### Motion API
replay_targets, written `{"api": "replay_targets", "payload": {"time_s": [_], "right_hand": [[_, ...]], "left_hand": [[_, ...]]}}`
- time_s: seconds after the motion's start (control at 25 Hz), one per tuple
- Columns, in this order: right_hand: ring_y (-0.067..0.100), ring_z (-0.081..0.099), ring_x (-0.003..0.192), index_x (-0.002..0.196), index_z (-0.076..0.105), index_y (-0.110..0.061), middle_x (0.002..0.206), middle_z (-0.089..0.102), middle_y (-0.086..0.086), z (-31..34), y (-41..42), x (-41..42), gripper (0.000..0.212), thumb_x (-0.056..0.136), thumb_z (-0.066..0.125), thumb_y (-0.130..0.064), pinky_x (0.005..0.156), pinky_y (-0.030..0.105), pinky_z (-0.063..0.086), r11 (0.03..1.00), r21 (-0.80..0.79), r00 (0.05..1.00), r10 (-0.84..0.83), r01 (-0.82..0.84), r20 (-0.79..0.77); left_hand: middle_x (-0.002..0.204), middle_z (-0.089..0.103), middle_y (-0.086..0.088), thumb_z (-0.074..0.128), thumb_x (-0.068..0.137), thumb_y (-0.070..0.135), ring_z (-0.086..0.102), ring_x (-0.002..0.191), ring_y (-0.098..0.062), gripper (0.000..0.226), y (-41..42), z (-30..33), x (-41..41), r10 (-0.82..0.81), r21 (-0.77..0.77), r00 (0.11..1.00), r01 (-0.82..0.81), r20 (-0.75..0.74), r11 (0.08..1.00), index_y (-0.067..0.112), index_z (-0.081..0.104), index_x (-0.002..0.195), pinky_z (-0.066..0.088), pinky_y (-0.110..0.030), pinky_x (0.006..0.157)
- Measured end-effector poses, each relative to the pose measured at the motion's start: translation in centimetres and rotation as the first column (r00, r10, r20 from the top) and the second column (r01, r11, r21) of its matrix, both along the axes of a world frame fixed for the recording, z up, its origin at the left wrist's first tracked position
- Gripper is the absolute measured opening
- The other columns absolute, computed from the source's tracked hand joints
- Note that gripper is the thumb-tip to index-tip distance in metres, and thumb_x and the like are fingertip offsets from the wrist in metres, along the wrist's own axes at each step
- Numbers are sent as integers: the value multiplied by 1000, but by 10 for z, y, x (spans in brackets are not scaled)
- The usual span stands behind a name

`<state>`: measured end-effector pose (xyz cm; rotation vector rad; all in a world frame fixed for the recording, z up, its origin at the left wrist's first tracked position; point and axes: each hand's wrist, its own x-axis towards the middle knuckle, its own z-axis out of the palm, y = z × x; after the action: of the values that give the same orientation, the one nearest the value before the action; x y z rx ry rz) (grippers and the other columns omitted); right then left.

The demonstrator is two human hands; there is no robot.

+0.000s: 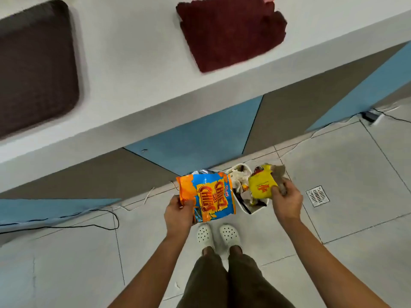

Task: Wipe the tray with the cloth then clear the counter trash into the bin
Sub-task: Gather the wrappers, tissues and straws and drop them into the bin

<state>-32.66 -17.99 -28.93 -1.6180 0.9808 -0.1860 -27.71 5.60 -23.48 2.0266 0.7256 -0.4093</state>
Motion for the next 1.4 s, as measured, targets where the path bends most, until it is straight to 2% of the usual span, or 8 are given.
{"api": "replay_targets", "payload": {"time_s": [0.24, 0.48, 0.6, 0.76, 1.0, 1.12, 1.24, 1.4], "right_hand": [[12, 47, 59, 97, 64, -5, 74, 57, 7, -97, 3, -23, 27, 80, 50, 10, 49, 3, 36, 999, -42, 980, 6, -15, -201], [14, 48, 60, 98, 66, -14, 76, 59, 3, -184, 12, -31, 32, 79, 50, 6, 51, 19, 37, 996, -85, 964, 18, -42, -265], [19, 55, 72, 106, 68, -10, 84, 63, 0, -220, 20, -42, 32, 81, 52, 4, 66, 24, 45, 989, -147, 957, -74, 33, -281], [10, 57, 70, 102, 71, -8, 83, 63, -4, -251, 21, -38, 28, 82, 55, 3, 64, 3, 43, 970, -129, 956, -230, 208, -183], [30, 63, 96, 102, 70, -5, 106, 68, 13, -298, 17, -16, 28, 77, 60, 6, 85, 25, 44, 893, -330, 950, 267, -306, -159], [32, 52, 117, 112, 65, -7, 130, 55, 12, -332, 8, -5, 32, 81, 60, -3, 94, 32, 43, 783, -261, 816, 481, -564, -320], [27, 26, 138, 130, 49, -15, 152, 26, 5, -369, 0, 7, 44, 87, 56, -23, 108, 40, 32, 639, -153, 626, 628, -754, -463], [18, 0, 145, 144, 20, -32, 157, -3, -6, -407, -8, 25, 53, 95, 39, -35, 117, 43, 14, 480, 28, 384, 734, -877, -560]], "left_hand": [[94, 66, -10, 57, 88, 17, 58, 75, -19, 5, -39, -103, 12, -181, -2, 965, 184, -188, 983, 12, 59, 89, 44, -23, 57], [105, 66, -13, 59, 86, 21, 62, 93, -27, 20, -66, -208, 24, -299, -47, 913, 298, -279, 953, 9, 59, 103, 53, -39, 84], [110, 64, -17, 61, 85, 14, 62, 100, -33, 25, -76, -253, 19, -264, -136, 915, 232, -306, 963, 6, 57, 109, 52, -49, 88], [112, 64, -15, 61, 87, 16, 63, 99, -30, 26, -90, -296, 14, -340, -193, 881, 290, -329, 937, 6, 56, 111, 53, -48, 86], [109, 65, -17, 62, 87, 15, 65, 94, -31, 18, -111, -356, 35, -477, -270, 809, 402, -343, 875, 7, 58, 102, 56, -40, 76], [106, 67, -16, 61, 83, 9, 63, 100, -33, 9, -125, -386, 51, -622, -171, 738, 599, -263, 783, 11, 58, 91, 51, -41, 89], [110, 65, -13, 55, 88, 15, 59, 103, -30, 24, -137, -412, 65, -754, -4, 608, 778, -249, 629, 11, 59, 111, 45, -29, 83], [131, 43, -14, 54, 89, 27, 39, 119, -30, 45, -131, -430, 71, -860, 477, 417, 844, -296, 245, 10, 43, 129, 40, -34, 89]]}}
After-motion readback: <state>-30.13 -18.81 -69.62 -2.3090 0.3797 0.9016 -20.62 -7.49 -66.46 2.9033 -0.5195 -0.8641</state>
